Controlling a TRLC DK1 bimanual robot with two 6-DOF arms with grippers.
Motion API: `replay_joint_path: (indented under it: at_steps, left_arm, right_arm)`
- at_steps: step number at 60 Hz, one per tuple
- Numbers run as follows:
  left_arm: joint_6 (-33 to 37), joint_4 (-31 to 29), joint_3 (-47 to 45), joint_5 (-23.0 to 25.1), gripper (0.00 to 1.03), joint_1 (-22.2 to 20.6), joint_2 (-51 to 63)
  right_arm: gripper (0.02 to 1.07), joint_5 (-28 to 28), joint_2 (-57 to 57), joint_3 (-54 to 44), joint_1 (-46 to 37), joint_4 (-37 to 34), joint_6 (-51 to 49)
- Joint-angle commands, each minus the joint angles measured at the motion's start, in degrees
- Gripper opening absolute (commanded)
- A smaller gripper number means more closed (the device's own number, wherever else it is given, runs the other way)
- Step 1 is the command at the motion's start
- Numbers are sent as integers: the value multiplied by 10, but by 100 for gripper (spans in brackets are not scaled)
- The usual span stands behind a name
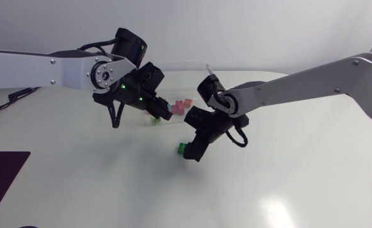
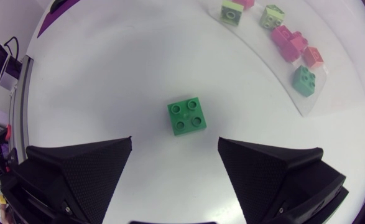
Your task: Place the duplo bricks in the container
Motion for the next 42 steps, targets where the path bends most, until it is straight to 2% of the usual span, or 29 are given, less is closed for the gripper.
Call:
replay_joint_path:
  at_steps: [1, 19, 42]
  left_arm:
    - [-16, -3, 19, 7, 23, 8, -14]
    - [-40, 14, 59, 7, 23, 40, -27]
    - [-52, 23, 68, 7, 23, 53, -42]
  right_arm:
    - [102, -1, 28, 25, 6, -15, -21]
    - [101, 3, 82, 103, 8, -83, -46]
    - [93, 18, 133, 196, 24, -183, -76]
